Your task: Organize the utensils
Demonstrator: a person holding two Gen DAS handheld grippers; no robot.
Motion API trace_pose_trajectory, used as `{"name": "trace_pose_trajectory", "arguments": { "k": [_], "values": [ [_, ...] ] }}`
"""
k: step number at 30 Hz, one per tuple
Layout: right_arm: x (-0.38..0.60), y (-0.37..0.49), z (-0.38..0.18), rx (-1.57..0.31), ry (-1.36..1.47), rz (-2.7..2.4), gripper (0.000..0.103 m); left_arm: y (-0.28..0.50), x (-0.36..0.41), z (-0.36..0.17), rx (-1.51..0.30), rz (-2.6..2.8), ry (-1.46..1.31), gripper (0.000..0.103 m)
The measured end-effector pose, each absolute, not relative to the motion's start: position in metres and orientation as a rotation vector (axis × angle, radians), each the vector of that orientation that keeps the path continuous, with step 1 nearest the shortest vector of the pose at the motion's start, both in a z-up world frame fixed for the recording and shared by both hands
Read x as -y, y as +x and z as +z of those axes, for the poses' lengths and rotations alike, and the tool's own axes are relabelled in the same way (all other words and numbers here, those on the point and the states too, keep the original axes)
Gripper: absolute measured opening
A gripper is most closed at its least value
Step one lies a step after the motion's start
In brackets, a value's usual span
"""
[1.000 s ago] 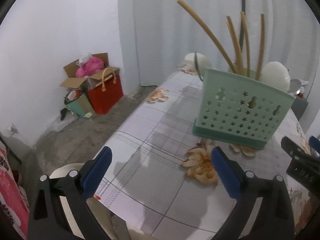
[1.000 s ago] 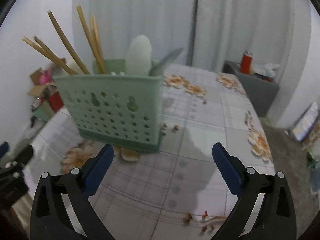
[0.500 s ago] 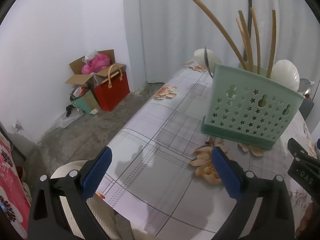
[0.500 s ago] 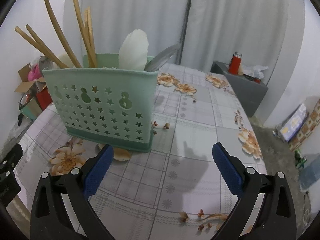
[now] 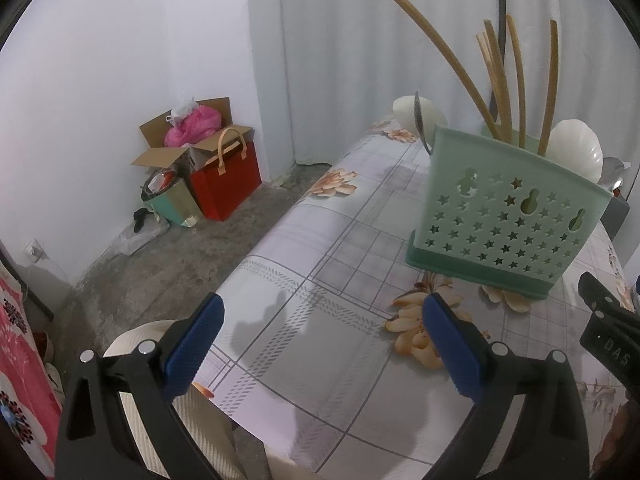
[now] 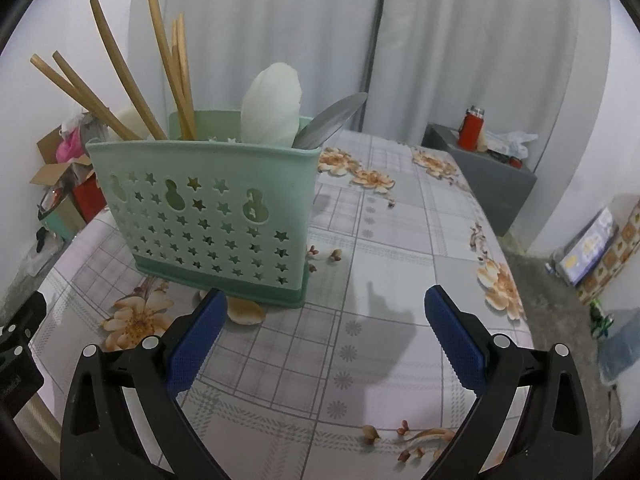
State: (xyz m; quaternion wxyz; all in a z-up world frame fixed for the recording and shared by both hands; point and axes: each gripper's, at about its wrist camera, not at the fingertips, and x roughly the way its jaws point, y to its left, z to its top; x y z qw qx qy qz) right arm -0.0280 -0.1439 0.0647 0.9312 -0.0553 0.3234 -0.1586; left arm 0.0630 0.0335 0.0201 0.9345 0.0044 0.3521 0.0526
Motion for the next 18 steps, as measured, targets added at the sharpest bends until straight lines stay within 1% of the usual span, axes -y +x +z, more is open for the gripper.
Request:
{"name": "trace_pose_trajectory", "arguments": {
  "k": [18],
  "values": [
    [0.1443,-0.0276,0.065,-0.671,-0.111,-0.32,0.095,0.0635,-0.0346,0.0197,-0.722,0.111,0.006,0.097]
  ]
}}
